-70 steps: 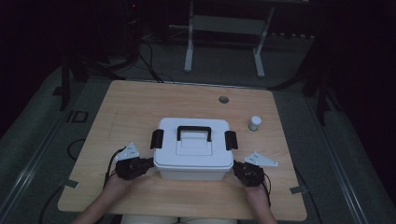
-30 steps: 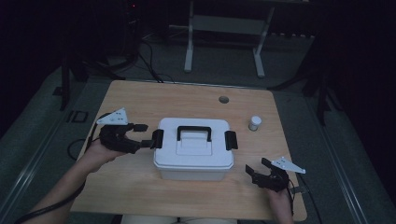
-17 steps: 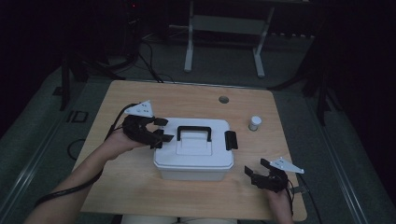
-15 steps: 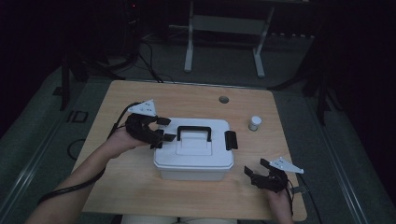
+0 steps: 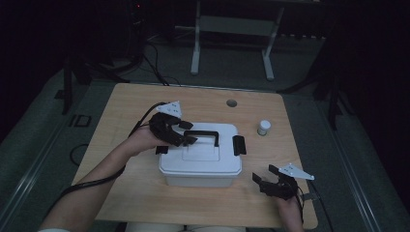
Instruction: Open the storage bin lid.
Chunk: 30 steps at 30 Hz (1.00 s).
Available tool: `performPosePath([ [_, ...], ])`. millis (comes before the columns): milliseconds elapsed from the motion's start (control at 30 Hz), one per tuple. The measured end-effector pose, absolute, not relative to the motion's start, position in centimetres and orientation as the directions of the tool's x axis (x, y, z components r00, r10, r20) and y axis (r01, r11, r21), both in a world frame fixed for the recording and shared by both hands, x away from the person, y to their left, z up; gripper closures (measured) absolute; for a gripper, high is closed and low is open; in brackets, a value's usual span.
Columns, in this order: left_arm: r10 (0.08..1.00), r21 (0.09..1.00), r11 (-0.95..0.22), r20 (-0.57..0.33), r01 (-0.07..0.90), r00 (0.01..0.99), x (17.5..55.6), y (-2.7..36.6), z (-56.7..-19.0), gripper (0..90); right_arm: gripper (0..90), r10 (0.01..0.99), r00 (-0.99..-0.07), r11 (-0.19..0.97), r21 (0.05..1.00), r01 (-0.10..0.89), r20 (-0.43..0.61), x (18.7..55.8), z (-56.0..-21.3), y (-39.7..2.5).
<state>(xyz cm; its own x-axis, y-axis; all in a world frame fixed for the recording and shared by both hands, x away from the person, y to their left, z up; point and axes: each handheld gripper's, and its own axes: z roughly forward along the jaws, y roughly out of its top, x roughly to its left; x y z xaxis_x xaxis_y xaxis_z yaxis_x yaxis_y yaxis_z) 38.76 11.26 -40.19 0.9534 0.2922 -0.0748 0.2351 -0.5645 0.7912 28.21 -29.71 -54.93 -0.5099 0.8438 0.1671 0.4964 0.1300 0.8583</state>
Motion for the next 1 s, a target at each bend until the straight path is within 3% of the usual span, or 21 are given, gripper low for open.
performPosePath([
  [467,0.223,0.745,-0.643,-0.04,0.178,0.974,39.4,8.9,-40.2,63.1,15.6,0.842,-0.51,0.124,0.857,0.501,0.177,28.2,-55.0,-29.8],
  [667,0.192,0.728,-0.666,-0.043,0.162,0.981,39.3,8.6,-40.4,77.8,15.6,0.843,-0.508,0.124,0.854,0.505,0.178,28.2,-55.1,-29.8],
  [1000,0.156,0.737,-0.661,-0.047,0.139,0.987,39.0,8.6,-40.4,81.0,15.6,0.843,-0.506,0.122,0.852,0.509,0.182,28.1,-55.1,-29.8],
])
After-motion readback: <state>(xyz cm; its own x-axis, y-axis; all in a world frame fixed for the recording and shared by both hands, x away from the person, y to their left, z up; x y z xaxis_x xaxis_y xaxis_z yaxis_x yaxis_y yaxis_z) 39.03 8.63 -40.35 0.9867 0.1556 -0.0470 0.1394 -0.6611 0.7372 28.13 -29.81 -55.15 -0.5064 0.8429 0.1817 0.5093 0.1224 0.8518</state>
